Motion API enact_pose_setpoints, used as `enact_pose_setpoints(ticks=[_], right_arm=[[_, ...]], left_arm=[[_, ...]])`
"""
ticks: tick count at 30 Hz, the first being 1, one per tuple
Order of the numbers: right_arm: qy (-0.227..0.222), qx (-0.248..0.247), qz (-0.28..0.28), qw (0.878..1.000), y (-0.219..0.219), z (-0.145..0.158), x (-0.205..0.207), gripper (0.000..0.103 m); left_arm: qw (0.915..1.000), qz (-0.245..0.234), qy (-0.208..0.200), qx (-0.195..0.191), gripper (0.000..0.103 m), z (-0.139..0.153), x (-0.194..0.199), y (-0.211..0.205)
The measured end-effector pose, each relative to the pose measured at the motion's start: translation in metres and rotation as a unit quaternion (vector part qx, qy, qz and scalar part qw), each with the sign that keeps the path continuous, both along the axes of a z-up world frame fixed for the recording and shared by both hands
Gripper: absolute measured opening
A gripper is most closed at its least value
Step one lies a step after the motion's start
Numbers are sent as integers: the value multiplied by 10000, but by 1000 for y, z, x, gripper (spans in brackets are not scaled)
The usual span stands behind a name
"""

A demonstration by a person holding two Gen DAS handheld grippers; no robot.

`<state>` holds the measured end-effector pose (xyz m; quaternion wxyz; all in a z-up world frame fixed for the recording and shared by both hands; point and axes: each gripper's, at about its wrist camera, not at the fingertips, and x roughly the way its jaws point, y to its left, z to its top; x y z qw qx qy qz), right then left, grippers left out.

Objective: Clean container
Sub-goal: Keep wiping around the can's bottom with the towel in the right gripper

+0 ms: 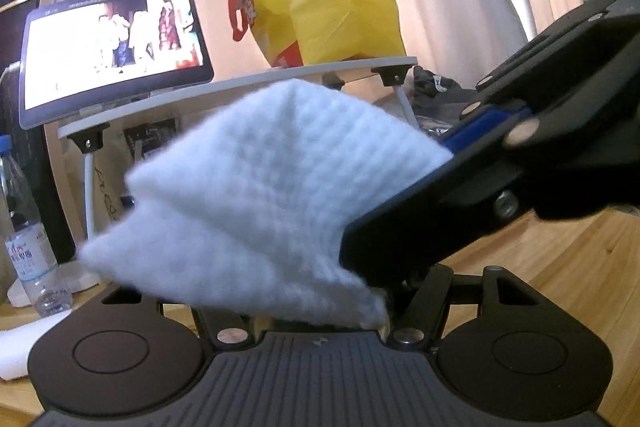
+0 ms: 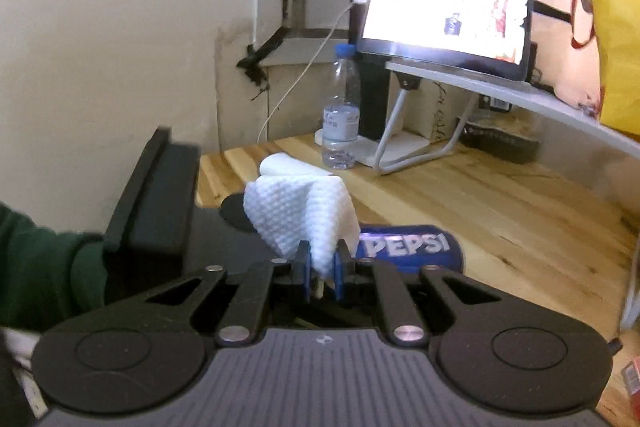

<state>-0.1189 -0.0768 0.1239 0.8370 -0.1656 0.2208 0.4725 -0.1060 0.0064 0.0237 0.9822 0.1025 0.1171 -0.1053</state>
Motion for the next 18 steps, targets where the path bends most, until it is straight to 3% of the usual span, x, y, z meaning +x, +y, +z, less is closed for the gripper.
enact_pose_setpoints(ticks=[8, 14, 18], right_arm=[[289, 350, -762, 9961, -25, 2, 47, 15], [-12, -159, -1471, 9890, -33, -21, 92, 15], [148, -310, -2109, 9769, -42, -38, 122, 15]], left_arm=[[9998, -49, -147, 97, 67, 2, -3, -3], [9993, -161, -249, 212, 67, 1, -8, -7], [9997, -53, -157, 176, 67, 2, -3, -5]])
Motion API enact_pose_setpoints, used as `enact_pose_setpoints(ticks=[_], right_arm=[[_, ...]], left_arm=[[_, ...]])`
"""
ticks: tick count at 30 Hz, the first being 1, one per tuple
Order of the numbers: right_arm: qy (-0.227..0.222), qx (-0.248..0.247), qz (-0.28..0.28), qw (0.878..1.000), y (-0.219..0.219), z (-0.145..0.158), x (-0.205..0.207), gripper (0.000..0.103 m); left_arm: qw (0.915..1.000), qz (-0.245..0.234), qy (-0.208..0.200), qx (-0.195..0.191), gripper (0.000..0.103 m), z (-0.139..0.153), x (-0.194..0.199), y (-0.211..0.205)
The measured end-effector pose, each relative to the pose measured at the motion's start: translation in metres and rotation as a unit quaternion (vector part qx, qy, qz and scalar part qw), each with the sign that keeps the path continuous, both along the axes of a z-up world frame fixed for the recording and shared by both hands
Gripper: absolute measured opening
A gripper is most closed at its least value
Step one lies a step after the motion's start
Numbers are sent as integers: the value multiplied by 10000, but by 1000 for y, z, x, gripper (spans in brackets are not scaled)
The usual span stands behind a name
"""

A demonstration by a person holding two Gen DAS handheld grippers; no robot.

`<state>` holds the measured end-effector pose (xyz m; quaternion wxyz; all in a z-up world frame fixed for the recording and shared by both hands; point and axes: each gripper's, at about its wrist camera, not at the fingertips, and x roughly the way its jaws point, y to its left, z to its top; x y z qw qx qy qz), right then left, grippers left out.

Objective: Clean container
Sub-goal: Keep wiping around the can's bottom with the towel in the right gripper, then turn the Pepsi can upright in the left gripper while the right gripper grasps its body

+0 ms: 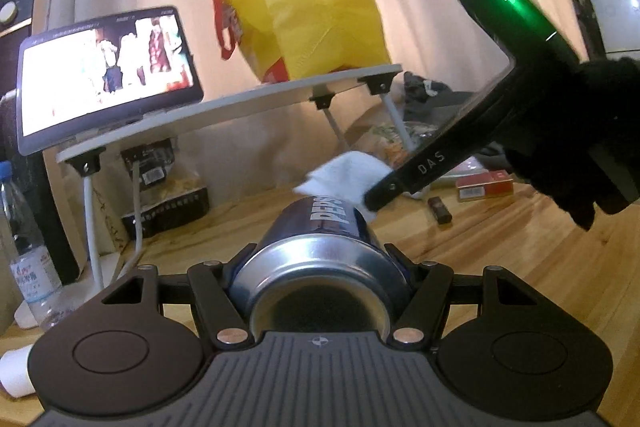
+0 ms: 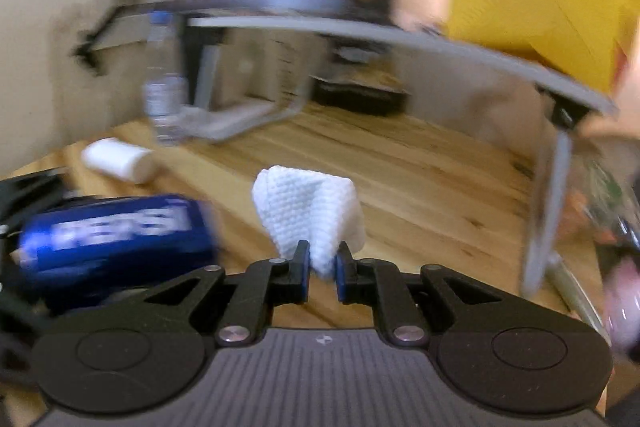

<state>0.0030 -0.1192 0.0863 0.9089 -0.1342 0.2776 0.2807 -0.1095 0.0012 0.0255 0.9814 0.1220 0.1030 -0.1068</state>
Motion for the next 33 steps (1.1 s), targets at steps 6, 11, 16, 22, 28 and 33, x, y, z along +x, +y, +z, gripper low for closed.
enact_pose_setpoints(ticks=[6, 11, 16, 22, 28, 33], right_arm=[[698, -263, -713, 9947, -10, -36, 37, 26], [749, -136, -931, 9927, -18, -43, 33, 65], [589, 461, -1118, 9909, -34, -14, 27, 76], [1156, 2239, -777, 9646, -57, 21, 5, 93], [2567, 4108, -346, 8742, -49, -13, -19, 93], [2993, 4857, -311, 8207, -39, -32, -24, 94]], left_arm=[[10000, 11, 40, -27, 67, -1, -1, 2], [10000, -22, 43, 17, 67, -1, -1, 1], [10000, -29, 26, -22, 67, -1, -3, 2], [9997, -48, -8, -238, 67, 0, -4, 8], [9909, -372, -186, -1283, 67, 2, -12, 23], [9846, -511, -371, -1631, 67, 8, -23, 28]])
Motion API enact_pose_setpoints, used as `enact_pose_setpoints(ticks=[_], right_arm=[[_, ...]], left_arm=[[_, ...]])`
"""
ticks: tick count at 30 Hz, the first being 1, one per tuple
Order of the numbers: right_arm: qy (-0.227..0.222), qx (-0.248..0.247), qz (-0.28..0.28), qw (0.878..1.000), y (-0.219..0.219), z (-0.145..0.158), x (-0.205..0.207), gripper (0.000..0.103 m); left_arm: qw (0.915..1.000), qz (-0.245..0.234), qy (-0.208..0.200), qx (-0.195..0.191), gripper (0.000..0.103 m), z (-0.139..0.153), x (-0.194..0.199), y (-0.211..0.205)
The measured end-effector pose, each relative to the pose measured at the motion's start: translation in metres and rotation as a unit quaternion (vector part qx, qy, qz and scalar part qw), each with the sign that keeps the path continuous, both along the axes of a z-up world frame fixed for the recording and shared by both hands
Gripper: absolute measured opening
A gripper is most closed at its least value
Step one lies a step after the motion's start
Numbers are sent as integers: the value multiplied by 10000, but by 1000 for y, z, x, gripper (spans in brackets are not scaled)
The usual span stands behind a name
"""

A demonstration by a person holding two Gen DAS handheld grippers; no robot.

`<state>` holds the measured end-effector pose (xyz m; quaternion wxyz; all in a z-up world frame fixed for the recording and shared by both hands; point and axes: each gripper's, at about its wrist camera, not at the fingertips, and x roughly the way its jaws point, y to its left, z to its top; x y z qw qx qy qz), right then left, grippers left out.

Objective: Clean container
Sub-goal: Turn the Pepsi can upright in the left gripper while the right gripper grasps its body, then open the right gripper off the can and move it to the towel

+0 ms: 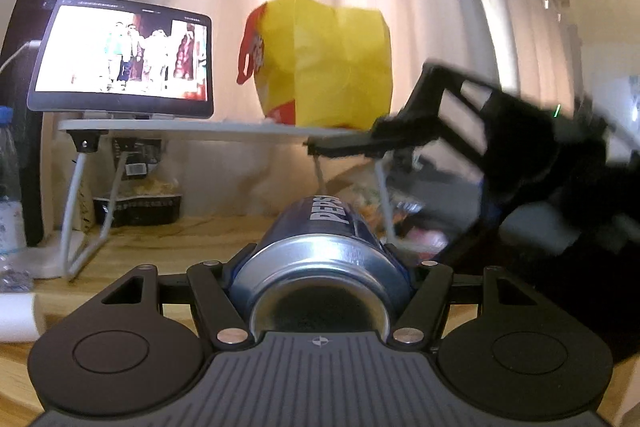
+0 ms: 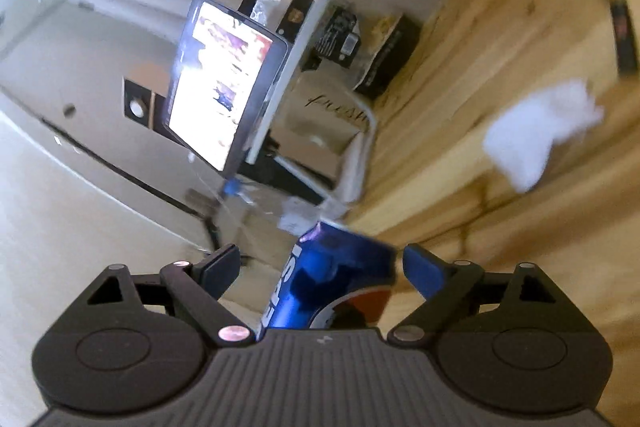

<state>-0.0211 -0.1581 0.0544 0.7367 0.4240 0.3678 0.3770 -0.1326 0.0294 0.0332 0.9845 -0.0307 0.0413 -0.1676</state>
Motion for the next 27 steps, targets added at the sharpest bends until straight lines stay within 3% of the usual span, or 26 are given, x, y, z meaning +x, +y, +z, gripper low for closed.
enact_pose_setpoints(ticks=[2, 5, 8, 10, 12, 15, 18, 19, 22, 27], right_arm=[[11, 125, 121, 9998, 6, -2, 1, 86], [-142, 24, 187, 9997, 8, 0, 5, 71], [-560, -314, 271, 9976, 7, 10, 1, 71], [-1130, -834, 267, 9897, 14, 23, -8, 70], [-1954, -1610, 235, 9671, 24, 39, -24, 70], [-3061, -2718, 289, 9119, 44, 54, -47, 70], [-3833, -3580, 441, 8503, 64, 58, -67, 70], [-3950, -3721, 466, 8387, 67, 57, -71, 70], [-4057, -3871, 536, 8263, 71, 54, -75, 70], [-4075, -3881, 581, 8246, 70, 49, -79, 70]], left_arm=[[9997, -118, -39, -207, 67, 2, -3, 5], [9998, -31, -53, -181, 67, 3, -5, 7], [9998, -81, 153, -20, 68, 1, -3, 5], [9996, -3, 219, 182, 70, -1, -2, 1], [9988, 90, 309, 363, 76, -2, 0, -3], [9967, 270, 457, 622, 87, 1, 5, -10], [9935, 346, 338, 1032, 87, 2, 6, -21], [9929, 349, 338, 1087, 87, 2, 7, -23], [9929, 300, 382, 1083, 87, 5, 8, -27], [9912, 223, 509, 1201, 68, 6, 11, -31]])
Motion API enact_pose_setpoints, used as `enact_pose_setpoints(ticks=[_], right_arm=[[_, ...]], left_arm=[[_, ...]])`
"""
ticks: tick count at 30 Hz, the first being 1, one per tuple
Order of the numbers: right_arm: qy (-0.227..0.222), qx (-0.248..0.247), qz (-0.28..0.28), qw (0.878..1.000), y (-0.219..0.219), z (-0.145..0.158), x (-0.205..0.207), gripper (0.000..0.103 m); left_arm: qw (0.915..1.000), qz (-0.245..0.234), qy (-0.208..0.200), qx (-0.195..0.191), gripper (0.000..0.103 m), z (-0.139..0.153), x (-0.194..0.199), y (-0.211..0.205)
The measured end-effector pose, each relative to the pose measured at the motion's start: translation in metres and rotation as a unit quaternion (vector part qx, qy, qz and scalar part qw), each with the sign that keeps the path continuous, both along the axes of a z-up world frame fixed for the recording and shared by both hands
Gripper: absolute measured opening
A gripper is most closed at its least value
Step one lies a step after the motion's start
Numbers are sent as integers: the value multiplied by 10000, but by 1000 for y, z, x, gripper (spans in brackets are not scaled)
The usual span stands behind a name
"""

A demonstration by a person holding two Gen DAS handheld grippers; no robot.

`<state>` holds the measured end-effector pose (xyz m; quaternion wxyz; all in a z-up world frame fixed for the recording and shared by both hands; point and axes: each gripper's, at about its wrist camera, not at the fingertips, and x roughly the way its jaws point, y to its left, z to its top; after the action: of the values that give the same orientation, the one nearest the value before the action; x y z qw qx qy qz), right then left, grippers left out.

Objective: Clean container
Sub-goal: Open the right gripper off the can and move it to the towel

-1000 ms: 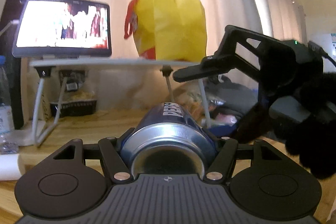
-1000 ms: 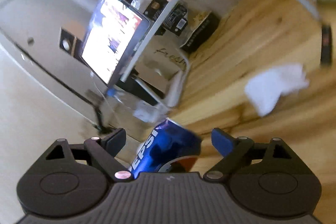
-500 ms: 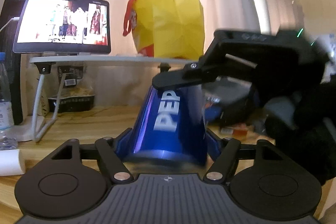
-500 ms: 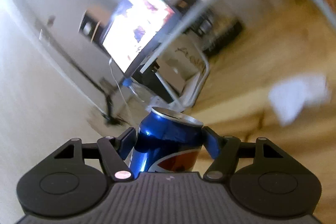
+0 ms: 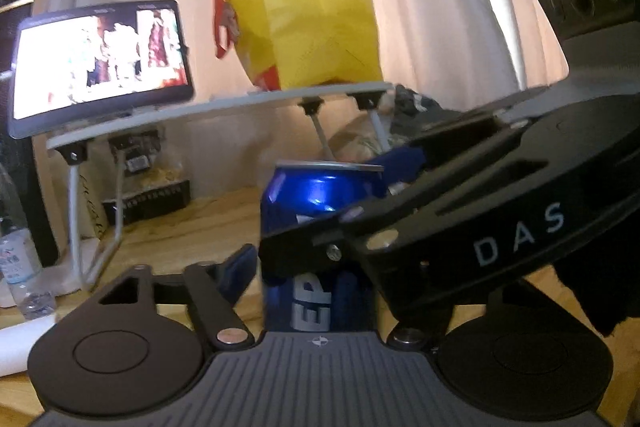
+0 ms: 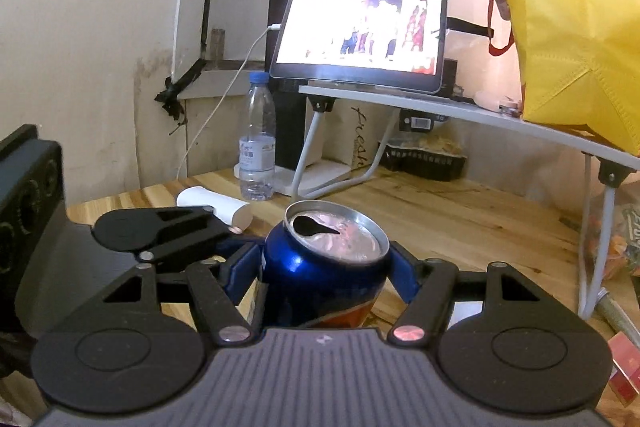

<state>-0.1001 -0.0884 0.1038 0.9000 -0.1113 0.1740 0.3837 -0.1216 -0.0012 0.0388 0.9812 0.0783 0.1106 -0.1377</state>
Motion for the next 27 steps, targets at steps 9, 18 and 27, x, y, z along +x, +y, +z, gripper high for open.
enact_pose_setpoints(ticks=[9, 18, 27], right_arm=[[635, 661, 55, 9958, -17, 11, 11, 69], [492, -98, 68, 9987, 9, 11, 9, 64], [532, -699, 40, 9961, 31, 9, 13, 64]], left_arm=[[9999, -28, -29, 109, 68, -5, -3, -1], [9995, 182, 31, 271, 68, -8, 2, -6], [9993, 296, 93, 190, 68, -14, 8, -2]])
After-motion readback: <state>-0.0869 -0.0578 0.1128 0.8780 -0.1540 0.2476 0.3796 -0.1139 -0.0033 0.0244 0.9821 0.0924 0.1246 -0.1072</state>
